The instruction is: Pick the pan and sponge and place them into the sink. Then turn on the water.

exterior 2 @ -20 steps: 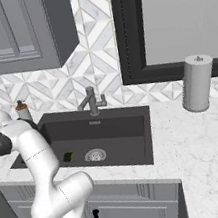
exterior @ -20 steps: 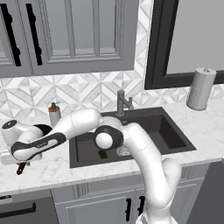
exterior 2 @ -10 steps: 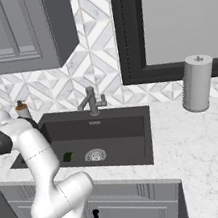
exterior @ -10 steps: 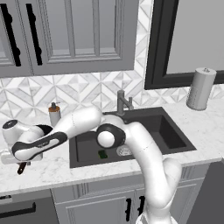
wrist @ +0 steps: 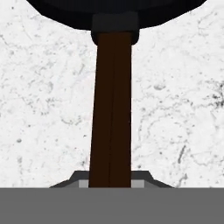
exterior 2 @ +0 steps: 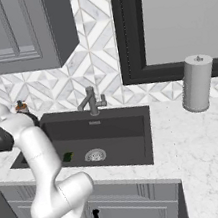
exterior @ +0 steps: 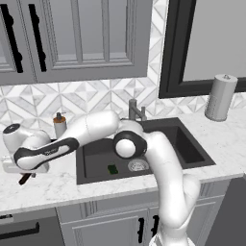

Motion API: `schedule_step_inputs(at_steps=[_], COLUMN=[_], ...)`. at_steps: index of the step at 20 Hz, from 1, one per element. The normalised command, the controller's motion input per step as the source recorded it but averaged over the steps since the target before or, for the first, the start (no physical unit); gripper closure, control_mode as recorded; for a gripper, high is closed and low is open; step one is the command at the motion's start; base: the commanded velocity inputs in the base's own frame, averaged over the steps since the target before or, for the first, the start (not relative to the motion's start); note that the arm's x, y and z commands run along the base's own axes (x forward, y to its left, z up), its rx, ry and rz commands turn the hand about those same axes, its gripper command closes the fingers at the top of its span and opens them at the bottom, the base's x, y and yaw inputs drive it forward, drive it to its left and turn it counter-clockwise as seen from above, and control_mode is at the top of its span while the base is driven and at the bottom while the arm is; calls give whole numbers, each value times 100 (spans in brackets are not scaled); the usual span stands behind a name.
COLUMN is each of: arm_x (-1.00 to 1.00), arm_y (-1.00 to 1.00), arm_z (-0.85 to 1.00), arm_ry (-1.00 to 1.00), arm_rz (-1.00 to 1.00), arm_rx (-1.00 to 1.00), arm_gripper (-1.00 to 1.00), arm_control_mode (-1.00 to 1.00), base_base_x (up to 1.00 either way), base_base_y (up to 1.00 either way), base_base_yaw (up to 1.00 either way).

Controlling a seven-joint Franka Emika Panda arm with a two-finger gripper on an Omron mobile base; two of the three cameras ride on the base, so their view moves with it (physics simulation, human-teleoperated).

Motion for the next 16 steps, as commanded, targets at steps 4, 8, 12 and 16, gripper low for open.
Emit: schedule_step_inputs(at_steps=[4, 8, 12, 16], arm_x=[-23, -14, -1, 0], arm_y=[-45, -58, -60, -61], arm_z=[7, 7, 3, 0], arm_ry=[0, 0, 0, 0], arm_rz=[-18, -23, -25, -26], arm_rx=[0, 0, 0, 0], arm_gripper=[100, 100, 100, 100], arm_control_mode=[-100, -100, -100, -100], base_base_x=[0, 0, 0, 0], base_base_y=[0, 0, 0, 0], base_base_yaw=[0, 0, 0, 0])
